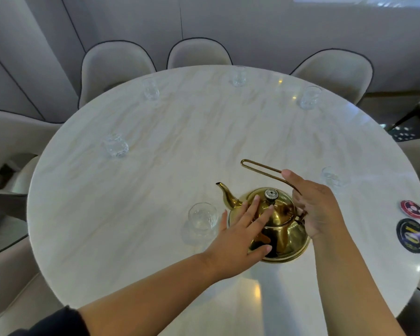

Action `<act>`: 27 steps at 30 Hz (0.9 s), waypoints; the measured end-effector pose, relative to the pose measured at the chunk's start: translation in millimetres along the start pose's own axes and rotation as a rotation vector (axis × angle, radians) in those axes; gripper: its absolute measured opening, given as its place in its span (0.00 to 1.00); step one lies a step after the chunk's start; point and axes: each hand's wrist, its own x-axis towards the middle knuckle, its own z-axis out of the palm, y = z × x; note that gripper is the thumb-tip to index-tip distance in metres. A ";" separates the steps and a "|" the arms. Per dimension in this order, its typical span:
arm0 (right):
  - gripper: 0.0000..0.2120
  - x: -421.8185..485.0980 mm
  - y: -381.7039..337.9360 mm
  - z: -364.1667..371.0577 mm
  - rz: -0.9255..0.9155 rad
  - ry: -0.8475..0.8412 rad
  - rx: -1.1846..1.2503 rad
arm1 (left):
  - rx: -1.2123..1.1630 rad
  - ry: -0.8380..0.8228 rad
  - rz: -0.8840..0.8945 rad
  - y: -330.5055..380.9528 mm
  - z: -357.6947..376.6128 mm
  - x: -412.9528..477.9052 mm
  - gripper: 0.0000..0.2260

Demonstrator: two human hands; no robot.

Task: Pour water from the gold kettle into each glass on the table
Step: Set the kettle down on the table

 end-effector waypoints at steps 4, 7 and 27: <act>0.24 29.1 -14.1 23.3 0.002 0.054 0.068 | 0.020 0.008 -0.060 -18.6 -25.7 29.3 0.30; 0.27 58.8 -24.0 47.2 -0.065 0.017 0.063 | 0.068 0.001 -0.114 -42.8 -47.4 57.8 0.31; 0.30 304.4 -24.8 192.3 -0.038 -0.120 0.049 | 0.213 0.057 -0.266 -225.2 -113.1 236.1 0.32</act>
